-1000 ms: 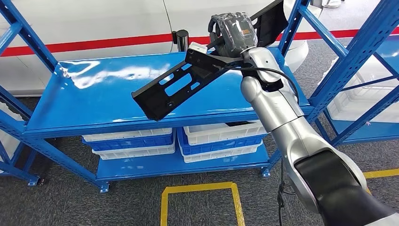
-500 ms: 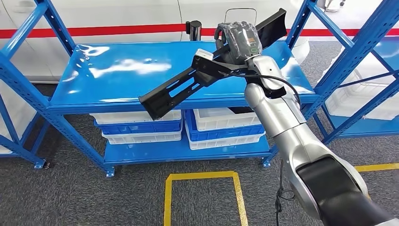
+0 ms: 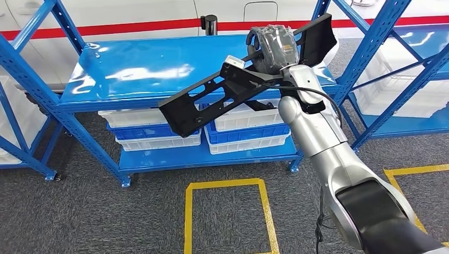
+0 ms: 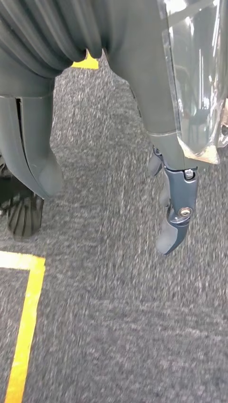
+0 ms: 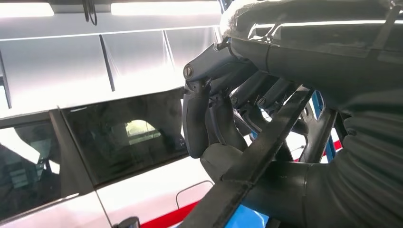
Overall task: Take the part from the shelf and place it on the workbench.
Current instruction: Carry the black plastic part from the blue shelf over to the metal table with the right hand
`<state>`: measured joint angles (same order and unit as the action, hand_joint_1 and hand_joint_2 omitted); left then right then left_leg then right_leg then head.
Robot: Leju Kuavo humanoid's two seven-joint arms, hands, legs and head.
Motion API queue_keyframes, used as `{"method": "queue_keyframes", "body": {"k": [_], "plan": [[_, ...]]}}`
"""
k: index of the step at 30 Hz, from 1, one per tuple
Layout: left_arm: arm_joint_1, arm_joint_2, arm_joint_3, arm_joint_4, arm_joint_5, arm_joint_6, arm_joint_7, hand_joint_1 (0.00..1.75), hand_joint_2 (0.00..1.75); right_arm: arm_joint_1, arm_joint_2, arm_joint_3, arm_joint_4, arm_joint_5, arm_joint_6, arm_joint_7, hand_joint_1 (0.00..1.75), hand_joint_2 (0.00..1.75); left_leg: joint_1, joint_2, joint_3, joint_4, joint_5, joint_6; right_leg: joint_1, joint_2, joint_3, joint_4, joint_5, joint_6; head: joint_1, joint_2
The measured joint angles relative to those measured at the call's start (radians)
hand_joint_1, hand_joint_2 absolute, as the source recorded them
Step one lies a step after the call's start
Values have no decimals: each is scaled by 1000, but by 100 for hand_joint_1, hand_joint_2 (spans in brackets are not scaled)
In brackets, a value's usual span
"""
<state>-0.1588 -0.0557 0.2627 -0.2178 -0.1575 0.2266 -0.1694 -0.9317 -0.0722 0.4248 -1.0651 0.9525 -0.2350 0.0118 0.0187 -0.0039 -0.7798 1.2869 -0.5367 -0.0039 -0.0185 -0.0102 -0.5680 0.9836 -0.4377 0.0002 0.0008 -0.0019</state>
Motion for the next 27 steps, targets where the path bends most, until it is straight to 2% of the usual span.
{"method": "queue_keyframes", "body": {"k": [1,2,3,4,5,6,7,8,9,10,11,12,13,14,15,16,17,18,19,20,21,22,23,24,25,26,27], "plan": [[0,1,0,0,0,0,0,0,175,2,0,0,0,0,0,0,175,175,8,1,7,30,8,-9,-4,-1,-16,1,12,6,0,0],[0,1,0,0,0,0,0,0,175,4,0,0,0,0,0,0,175,175,15,1,30,27,31,-18,-8,-1,-31,4,22,14,0,0],[0,1,0,0,0,0,0,0,175,5,0,0,0,0,0,0,175,175,24,2,72,-10,54,-27,-14,-2,-46,10,31,23,0,0],[-1,0,0,0,0,0,0,0,175,5,0,0,-2,0,0,0,175,175,30,2,126,-71,62,-36,-17,-2,-60,18,37,31,-1,0],[-2,0,0,0,0,0,0,0,175,4,0,-1,-4,0,0,0,175,175,33,-1,176,-137,55,-40,-19,-3,-74,28,43,39,-1,0],[-3,0,0,0,0,-1,0,0,175,3,-1,-2,-6,1,-1,0,175,175,32,-2,211,-190,40,-39,-17,-3,-86,37,50,50,-1,0],[-3,1,0,0,0,-1,0,0,175,3,-1,-3,-8,1,-2,0,175,175,27,-5,227,-220,26,-32,-15,-4,-95,40,58,60,-1,0],[-3,2,0,0,0,-2,1,0,175,4,-2,-3,-9,1,-2,0,175,175,20,-6,225,-231,23,-20,-14,-4,-100,38,69,72,0,0],[-2,1,0,0,-1,-2,1,0,175,8,-4,-4,-9,0,-2,0,175,175,17,-4,217,-235,32,-4,-14,-4,-105,34,78,84,0,0],[0,1,0,0,-2,-3,2,0,175,13,-8,-5,-9,0,-2,0,175,175,13,-3,210,-239,44,12,-16,-3,-112,35,74,88,0,0],[1,1,0,0,-3,-4,2,0,175,18,-13,-7,-9,-1,-2,0,175,175,12,-2,199,-244,59,28,-16,-3,-124,56,49,85,1,0],[1,1,0,0,-4,-4,2,0,175,22,-18,-9,-10,-1,-2,0,175,175,11,0,186,-248,74,41,-17,-2,-140,97,10,78,3,0],[1,1,0,0,-6,-5,3,0,175,27,-23,-12,-11,-2,-2,0,175,175,8,0,170,-249,88,47,-15,0,-159,156,-39,69,4,0],[2,2,0,0,-8,-6,4,0,175,33,-26,-15,-14,-1,-2,0,175,175,6,1,153,-249,102,51,-13,2,-176,226,-81,64,6,0],[2,1,0,0,-10,-6,6,0,175,41,-29,-18,-19,1,-2,1,175,175,3,1,136,-248,115,53,-11,4,-183,284,-103,67,6,0],[2,0,0,0,-13,-7,7,0,175,52,-30,-21,-24,4,-2,3,175,175,0,1,120,-248,128,54,-9,6,-178,320,-107,72,6,0],[2,-1,0,0,-16,-8,9,0,175,64,-31,-25,-31,10,-2,5,175,175,-3,1,104,-248,141,54,-6,7,-157,324,-96,80,6,0],[1,-2,0,0,-20,-9,11,0,175,75,-31,-29,-39,19,-2,10,175,175,-5,1,88,-247,154,53,-3,7,-117,291,-79,84,6,0],[1,-3,0,0,-25,-12,14,0,175,84,-31,-32,-49,31,0,16,175,175,-6,1,75,-247,167,51,1,7,-62,230,-71,82,6,0],[0,-4,-1,0,-30,-14,18,0,175,91,-32,-36,-63,44,4,21,175,175,-8,1,63,-247,179,48,8,7,0,150,-79,73,7,0],[-1,-5,-1,0,-34,-16,23,0,175,96,-33,-41,-77,56,9,26,175,175,-9,1,57,-250,192,43,14,7,43,86,-90,63,6,0],[-2,-6,-2,0,-37,-17,27,0,175,101,-35,-45,-91,66,17,29,175,175,-10,1,54,-254,204,38,20,7,68,40,-102,52,7,0],[-3,-8,-2,0,-39,-16,30,0,175,105,-37,-50,-104,72,27,30,175,175,-10,1,54,-261,217,32,25,8,73,18,-105,43,8,0],[-3,-8,-2,0,-39,-15,32,0,175,109,-39,-54,-112,76,38,30,175,175,-10,1,54,-269,227,25,20,8,64,17,-93,37,8,0],[-3,-9,-2,1,-37,-13,33,0,175,110,-39,-56,-117,80,50,30,175,175,-9,1,49,-270,223,20,14,8,60,11,-80,29,9,0],[-2,-10,-1,1,-35,-10,32,0,175,111,-38,-57,-121,84,61,29,175,175,-8,0,42,-257,199,15,7,6,54,7,-65,19,8,0],[-1,-10,-1,1,-32,-7,31,0,175,111,-35,-58,-122,86,70,26,175,175,-6,0,29,-224,154,11,-1,5,45,4,-49,10,7,0]]}}
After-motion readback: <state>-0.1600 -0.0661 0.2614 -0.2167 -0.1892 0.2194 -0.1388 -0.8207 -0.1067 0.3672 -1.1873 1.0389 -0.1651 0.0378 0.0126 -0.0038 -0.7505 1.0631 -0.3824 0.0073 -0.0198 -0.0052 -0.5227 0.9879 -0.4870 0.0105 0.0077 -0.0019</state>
